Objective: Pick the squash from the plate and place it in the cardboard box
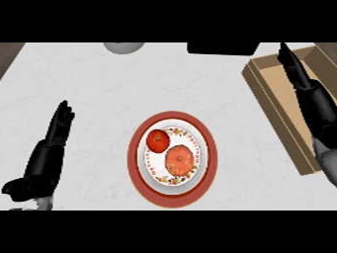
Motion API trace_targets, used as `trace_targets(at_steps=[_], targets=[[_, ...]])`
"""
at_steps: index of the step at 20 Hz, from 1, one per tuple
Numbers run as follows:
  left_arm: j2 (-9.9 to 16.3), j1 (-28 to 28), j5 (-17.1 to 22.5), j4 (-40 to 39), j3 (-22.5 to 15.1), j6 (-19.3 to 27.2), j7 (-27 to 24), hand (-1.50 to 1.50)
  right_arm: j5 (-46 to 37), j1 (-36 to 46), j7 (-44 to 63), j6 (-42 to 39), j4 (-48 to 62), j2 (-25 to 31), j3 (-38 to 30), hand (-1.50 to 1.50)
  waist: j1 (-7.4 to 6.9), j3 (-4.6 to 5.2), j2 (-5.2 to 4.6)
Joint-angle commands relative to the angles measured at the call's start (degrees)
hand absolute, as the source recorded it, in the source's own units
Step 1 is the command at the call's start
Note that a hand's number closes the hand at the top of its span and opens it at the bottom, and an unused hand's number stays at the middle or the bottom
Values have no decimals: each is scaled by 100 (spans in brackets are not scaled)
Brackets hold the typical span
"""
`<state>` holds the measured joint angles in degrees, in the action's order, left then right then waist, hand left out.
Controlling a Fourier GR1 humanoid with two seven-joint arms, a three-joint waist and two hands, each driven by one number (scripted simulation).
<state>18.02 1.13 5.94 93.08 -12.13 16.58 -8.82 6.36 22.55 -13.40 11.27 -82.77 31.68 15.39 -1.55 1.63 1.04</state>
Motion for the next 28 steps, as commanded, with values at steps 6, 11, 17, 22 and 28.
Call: trace_targets(at_steps=[6, 11, 17, 22, 28], targets=[[316, 173, 1015, 79, 751, -307, 1128, 0, 57, -1219, 1421, 2248, -709, -1714, 45, -150, 367, -165, -26], [362, 301, 1428, -70, 864, -587, 1360, 0, -1669, -1907, 408, 4295, -1335, -2082, 303, -150, 551, -144, 25], [771, 70, 1763, -86, 1178, -1042, 1620, 0, -3866, -2905, 1200, 4771, -1565, -2327, 1983, -150, 316, -118, -48], [674, 59, 1651, 170, 1022, -797, 1829, 0, -4664, -3502, 2487, 3730, -973, -1775, 1852, -150, 368, -71, -86], [674, 64, 1671, 128, 1018, -919, 1736, 0, -5669, -3355, 4306, 2316, -1065, -1786, 1789, -150, 204, -56, -122]])
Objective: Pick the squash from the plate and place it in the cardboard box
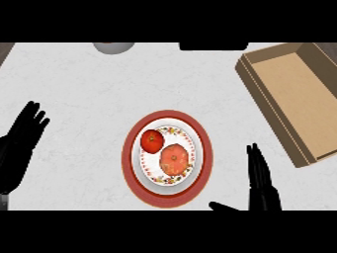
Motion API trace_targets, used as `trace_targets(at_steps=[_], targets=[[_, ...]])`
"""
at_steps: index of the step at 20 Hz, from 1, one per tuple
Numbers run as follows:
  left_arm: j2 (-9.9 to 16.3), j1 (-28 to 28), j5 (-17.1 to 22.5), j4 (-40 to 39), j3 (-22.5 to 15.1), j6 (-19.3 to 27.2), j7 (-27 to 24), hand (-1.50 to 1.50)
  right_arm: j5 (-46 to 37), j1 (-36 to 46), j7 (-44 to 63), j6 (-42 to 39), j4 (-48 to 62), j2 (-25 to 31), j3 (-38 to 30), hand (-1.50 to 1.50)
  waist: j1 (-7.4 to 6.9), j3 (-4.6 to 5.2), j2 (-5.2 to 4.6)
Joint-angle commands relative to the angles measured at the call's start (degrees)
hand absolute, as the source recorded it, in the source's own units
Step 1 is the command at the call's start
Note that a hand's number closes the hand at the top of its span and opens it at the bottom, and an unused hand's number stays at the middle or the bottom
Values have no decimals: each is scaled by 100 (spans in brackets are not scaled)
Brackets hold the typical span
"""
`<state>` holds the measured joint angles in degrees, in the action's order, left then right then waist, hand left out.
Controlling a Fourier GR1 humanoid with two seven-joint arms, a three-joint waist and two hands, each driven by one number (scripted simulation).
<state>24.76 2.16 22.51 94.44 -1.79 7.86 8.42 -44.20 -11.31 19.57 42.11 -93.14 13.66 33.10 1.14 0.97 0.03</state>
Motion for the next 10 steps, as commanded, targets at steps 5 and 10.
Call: trace_targets(at_steps=[5, 10], targets=[[78, -148, 105, 64, -1, -112, 221, 0, -1265, 511, 2790, -2310, -416, -474, 224, -150, -187, -25, 1], [41, -248, 177, -218, 45, -280, 121, 0, -1426, 1524, 4847, -3698, -647, -1335, 648, -150, -235, -61, -26]])
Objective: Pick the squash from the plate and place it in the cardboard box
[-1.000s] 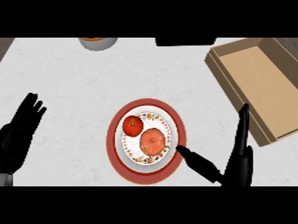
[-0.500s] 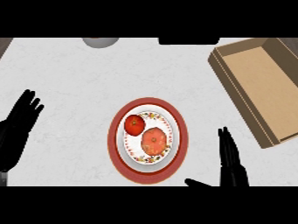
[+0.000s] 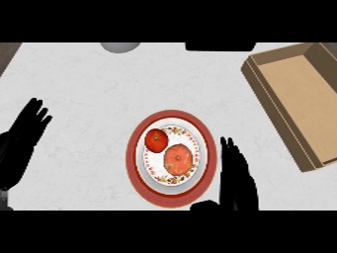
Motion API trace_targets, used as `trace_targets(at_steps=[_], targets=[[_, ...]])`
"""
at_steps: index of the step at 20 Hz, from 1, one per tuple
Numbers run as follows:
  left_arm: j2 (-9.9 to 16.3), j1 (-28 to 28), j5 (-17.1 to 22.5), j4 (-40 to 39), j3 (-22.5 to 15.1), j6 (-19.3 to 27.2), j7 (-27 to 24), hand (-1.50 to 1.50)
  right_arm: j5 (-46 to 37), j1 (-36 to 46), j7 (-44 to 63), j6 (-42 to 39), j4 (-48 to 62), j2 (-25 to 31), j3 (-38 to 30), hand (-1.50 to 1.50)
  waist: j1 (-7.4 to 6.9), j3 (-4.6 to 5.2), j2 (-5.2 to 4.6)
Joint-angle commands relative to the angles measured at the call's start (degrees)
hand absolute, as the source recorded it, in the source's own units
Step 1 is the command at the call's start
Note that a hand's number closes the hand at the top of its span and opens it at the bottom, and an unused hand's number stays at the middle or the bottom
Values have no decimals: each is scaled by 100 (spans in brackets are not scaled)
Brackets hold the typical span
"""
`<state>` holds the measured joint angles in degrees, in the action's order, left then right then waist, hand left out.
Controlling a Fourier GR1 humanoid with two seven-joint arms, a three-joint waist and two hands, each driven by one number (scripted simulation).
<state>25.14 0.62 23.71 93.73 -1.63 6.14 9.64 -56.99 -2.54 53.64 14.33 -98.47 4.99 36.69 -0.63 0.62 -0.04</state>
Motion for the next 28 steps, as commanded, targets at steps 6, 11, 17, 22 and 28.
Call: trace_targets(at_steps=[6, 11, 17, 22, 28], targets=[[-108, -315, -56, -72, -38, 43, 158, 0, 450, 1608, 3064, -1647, -491, -489, 446, -150, -1, -49, -5], [-85, -35, -13, 12, 74, -93, 86, 0, 585, 1571, 3148, -1704, -262, -492, 501, -150, 10, -54, 15], [-142, -323, -46, -199, 168, -79, 133, 0, 971, 2260, 3145, -1309, 427, -493, 461, -150, -16, -57, -6], [-92, -89, -100, -81, 278, -147, 53, 0, 865, 2288, 3157, -1559, 27, -493, 450, -150, 12, -54, 27], [-75, -326, -64, -74, 284, -191, 347, 0, 1043, 2811, 3112, -1346, 854, -493, 450, -150, -51, -60, 9]])
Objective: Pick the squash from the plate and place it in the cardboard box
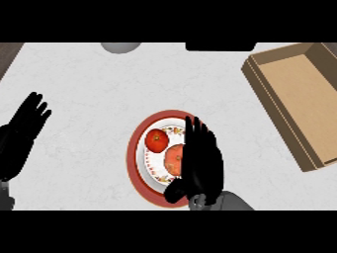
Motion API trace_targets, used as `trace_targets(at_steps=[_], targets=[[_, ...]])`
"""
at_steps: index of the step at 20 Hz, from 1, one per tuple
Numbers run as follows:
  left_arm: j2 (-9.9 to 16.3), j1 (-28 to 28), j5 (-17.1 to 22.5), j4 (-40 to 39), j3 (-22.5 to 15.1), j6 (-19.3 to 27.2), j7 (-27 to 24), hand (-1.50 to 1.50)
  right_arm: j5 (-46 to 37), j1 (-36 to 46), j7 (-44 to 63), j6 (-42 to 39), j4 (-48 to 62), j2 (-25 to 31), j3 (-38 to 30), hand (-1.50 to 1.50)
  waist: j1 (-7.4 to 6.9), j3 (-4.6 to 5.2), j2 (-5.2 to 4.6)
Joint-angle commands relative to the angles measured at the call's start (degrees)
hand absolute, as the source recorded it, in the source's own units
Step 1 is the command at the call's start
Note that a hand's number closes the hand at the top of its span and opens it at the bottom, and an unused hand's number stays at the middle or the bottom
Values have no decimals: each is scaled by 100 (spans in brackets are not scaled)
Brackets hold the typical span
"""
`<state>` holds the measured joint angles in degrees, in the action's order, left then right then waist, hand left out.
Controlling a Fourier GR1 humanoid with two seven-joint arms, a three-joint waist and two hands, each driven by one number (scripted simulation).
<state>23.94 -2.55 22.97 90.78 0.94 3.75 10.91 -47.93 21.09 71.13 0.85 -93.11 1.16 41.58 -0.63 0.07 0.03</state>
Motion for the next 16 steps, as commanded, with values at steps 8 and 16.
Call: trace_targets(at_steps=[8, 16], targets=[[-126, -130, -137, 209, -47, 153, 237, 0, 474, 709, 1407, -40, 780, -110, -118, -150, -41, -4, -1], [-212, 91, -208, 45, 12, 16, -26, 0, 393, 421, 1186, -33, 1039, -110, -330, -150, 23, -2, 4]])
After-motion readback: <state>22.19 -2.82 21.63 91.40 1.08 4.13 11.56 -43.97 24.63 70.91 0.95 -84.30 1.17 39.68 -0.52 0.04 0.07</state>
